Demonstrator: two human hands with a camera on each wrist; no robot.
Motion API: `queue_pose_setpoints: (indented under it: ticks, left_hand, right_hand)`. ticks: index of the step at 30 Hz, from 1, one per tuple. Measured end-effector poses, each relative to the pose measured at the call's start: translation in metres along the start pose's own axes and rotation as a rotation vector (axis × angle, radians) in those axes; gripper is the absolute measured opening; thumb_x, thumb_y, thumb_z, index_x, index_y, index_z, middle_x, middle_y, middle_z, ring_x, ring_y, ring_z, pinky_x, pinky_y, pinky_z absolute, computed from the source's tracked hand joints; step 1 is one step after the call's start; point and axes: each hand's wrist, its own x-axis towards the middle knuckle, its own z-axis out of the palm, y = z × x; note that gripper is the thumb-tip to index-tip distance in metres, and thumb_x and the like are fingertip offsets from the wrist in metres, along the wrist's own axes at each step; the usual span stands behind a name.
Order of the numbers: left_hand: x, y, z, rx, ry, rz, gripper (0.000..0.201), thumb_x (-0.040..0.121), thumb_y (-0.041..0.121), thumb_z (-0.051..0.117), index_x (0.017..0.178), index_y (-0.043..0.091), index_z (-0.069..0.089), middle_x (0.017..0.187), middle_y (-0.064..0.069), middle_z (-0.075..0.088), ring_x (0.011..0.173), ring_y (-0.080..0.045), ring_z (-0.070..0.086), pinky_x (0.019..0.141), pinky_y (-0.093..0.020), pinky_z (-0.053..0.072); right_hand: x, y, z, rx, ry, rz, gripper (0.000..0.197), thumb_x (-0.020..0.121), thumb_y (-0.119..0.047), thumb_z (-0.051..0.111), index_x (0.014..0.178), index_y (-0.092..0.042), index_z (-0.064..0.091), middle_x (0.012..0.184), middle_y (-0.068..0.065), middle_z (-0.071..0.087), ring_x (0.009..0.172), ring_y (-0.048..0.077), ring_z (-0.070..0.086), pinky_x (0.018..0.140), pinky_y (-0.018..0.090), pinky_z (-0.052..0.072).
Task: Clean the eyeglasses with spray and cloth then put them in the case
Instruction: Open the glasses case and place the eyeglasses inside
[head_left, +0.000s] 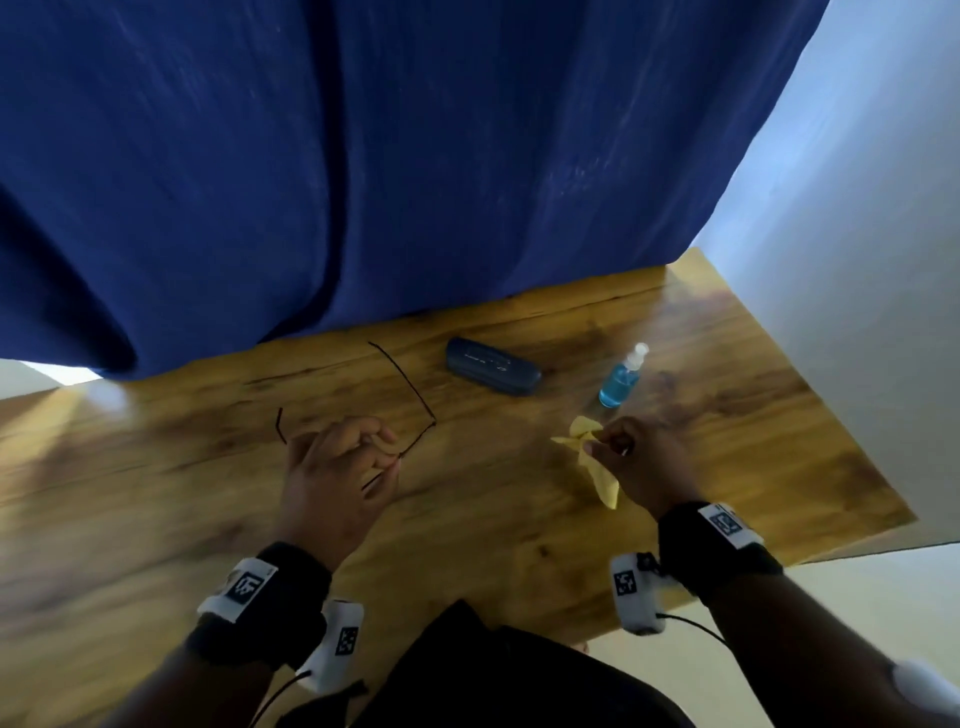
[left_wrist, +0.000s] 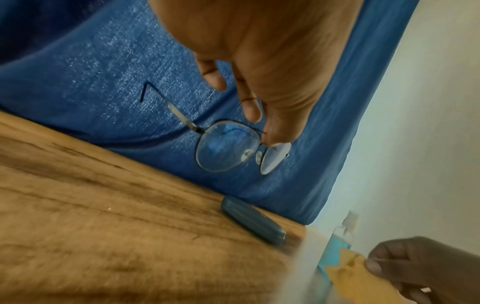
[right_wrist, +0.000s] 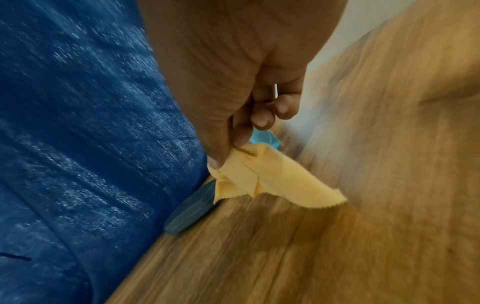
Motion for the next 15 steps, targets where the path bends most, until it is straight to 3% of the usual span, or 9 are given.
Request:
queue_pose_setpoints:
  ticks: [3,7,9,12,15]
  left_hand:
    - [-0.003,0.006,0.019,0.050,-0.052,0.000,0.025,0.084,0.040,0.055,0.071,0.025,0.070,0.109,0.014,0.067,0.092,-0.011,0.068,0.089,-0.032,0.033]
    - [-0.010,0.009,0.038,0.091,-0.058,-0.006,0.025,0.086,0.039,0.054,0.070,0.027,0.068,0.110,0.015,0.065,0.094,-0.007,0.062,0.090,-0.034,0.034]
    - [-0.014,0.008,0.046,0.108,-0.084,-0.004,0.027,0.089,0.039,0.052,0.070,0.027,0.068,0.110,0.015,0.065,0.093,-0.007,0.061,0.091,-0.036,0.035]
    - [-0.022,0.005,0.057,0.145,-0.160,0.006,0.029,0.090,0.037,0.050,0.072,0.027,0.070,0.109,0.013,0.066,0.093,-0.011,0.065,0.092,-0.039,0.039]
    - [-0.032,-0.002,0.060,0.173,-0.192,0.020,0.010,0.086,0.027,0.072,0.076,0.029,0.073,0.108,0.011,0.066,0.092,-0.014,0.068,0.089,-0.042,0.046]
  right_hand:
    - [0.017,0.008,0.006,-0.090,-0.134,-0.009,0.020,0.090,-0.041,0.074,0.095,-0.022,0.069,0.088,-0.005,0.067,0.085,0.015,0.065,0.066,0.027,0.045]
    - [0.018,0.006,0.004,-0.094,-0.093,-0.087,0.013,0.095,-0.032,0.070,0.099,-0.021,0.070,0.096,-0.006,0.063,0.085,0.014,0.064,0.068,0.028,0.044]
    - [0.013,-0.002,0.007,-0.007,-0.126,-0.129,0.006,0.095,-0.029,0.069,0.095,-0.023,0.072,0.093,-0.011,0.067,0.082,0.007,0.064,0.067,0.023,0.044]
    - [0.006,-0.018,0.020,0.079,-0.302,-0.167,0.008,0.095,-0.031,0.070,0.089,-0.026,0.073,0.082,-0.018,0.068,0.077,-0.006,0.061,0.062,0.009,0.040]
    - [0.003,-0.037,0.045,0.127,-0.412,-0.189,0.008,0.095,-0.028,0.071,0.090,-0.024,0.075,0.081,-0.021,0.067,0.079,-0.015,0.060,0.067,0.004,0.040]
